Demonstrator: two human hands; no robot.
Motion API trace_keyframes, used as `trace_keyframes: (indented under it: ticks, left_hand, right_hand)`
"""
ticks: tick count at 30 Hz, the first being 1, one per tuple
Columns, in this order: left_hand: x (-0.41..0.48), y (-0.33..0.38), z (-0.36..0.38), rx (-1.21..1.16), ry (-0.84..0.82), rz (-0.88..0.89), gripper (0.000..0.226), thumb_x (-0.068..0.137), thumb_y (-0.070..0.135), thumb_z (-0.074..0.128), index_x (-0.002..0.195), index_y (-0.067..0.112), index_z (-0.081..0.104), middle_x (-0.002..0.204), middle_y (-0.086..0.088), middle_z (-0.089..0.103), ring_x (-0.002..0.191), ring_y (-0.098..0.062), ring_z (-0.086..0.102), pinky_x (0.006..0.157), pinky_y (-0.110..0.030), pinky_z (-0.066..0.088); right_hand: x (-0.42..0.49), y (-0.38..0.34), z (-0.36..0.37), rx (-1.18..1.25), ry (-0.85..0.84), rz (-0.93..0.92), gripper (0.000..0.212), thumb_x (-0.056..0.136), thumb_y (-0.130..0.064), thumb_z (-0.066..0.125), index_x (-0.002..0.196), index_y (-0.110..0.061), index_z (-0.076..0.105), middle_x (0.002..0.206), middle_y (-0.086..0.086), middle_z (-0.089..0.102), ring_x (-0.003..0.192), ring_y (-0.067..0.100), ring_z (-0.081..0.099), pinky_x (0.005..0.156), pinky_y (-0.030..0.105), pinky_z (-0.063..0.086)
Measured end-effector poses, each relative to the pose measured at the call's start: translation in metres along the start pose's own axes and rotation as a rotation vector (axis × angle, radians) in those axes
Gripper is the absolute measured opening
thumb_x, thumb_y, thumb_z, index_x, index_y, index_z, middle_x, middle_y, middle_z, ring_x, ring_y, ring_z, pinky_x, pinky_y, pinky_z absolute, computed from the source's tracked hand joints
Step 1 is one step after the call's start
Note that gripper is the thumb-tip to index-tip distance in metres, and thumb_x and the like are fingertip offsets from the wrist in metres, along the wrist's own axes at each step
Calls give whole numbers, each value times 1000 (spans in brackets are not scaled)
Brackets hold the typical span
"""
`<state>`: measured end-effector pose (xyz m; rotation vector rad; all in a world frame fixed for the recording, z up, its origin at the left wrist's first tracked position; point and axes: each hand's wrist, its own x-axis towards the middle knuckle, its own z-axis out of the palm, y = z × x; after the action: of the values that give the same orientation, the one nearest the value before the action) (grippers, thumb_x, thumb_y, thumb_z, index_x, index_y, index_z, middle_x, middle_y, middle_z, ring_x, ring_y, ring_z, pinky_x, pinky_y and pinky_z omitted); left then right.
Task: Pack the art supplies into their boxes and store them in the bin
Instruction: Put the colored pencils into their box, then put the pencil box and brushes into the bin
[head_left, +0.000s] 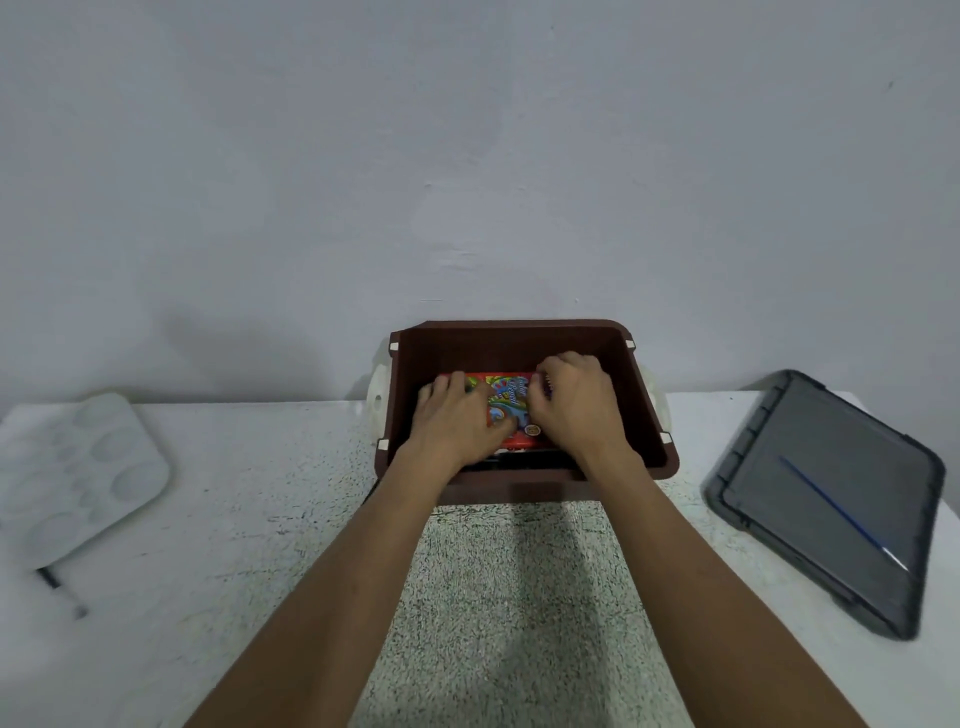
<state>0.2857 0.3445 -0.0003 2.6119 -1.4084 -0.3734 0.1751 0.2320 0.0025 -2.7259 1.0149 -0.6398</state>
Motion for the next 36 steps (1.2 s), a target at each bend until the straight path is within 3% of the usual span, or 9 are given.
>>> trace_keyframes:
  ticks: [5,10,13,16,19,23,26,30,36]
  left_hand:
    - [2,4,-9,65,-91,-47,63,94,61,40,146,24,43,144,-15,43,135,-33,36,112,-46,25]
    - [-5,27,-6,149,-134,-152,56,101,54,32,143,20,45,148,-17,40,140,-34,32,117,-55,12]
    - [-15,39,-5,192,94,-181,48,96,48,49,133,18,53,140,-13,47,131,-34,44,114,-52,21]
    - [-23,53,-8,-22,317,-94,37,93,41,56,124,21,61,123,-7,61,113,-28,57,96,-40,40]
    - [-34,81,-3,-307,458,68,28,93,37,57,112,19,67,102,-3,68,96,-22,64,79,-37,50]
    - [-52,142,15,-525,596,357,22,91,28,59,103,13,71,96,1,70,88,-15,65,79,-31,51]
    - [-61,192,33,-525,570,490,18,93,25,61,106,16,71,103,5,70,97,-13,64,85,-36,50]
    - [-59,244,71,-447,428,624,21,95,25,57,112,21,69,110,7,67,100,-12,60,88,-32,43]
    - [-47,251,140,-234,152,502,44,96,42,45,136,24,54,145,0,45,128,-17,45,104,-45,41]
  right_hand:
    - [-4,-9,-10,62,196,-79,26,91,-21,48,76,-7,65,74,8,62,74,28,55,62,39,44]
    - [-16,-12,-25,202,392,-231,18,91,-12,53,79,-6,64,74,6,60,73,24,52,63,40,44]
    - [-31,-8,-39,315,375,-260,14,91,-12,55,85,-6,66,83,6,62,80,23,53,70,39,46]
    - [-56,14,-64,403,330,-243,15,92,-12,55,95,-7,69,94,5,64,90,22,55,79,31,46]
    - [-82,58,-88,424,316,-137,20,93,-16,53,101,-8,70,100,3,65,94,18,55,83,22,42]
    - [-106,137,-104,343,237,109,26,93,-22,51,110,-11,69,107,2,65,101,18,57,87,22,39]
    - [-121,196,-105,242,128,247,20,94,-17,56,108,-9,68,103,8,65,96,25,59,80,33,46]
    - [-139,255,-106,45,-47,354,11,91,-12,52,86,-9,61,86,10,59,80,32,58,62,39,48]
    - [-166,294,-105,-113,-257,352,33,96,-11,46,127,-16,55,105,12,57,91,35,56,69,37,46]
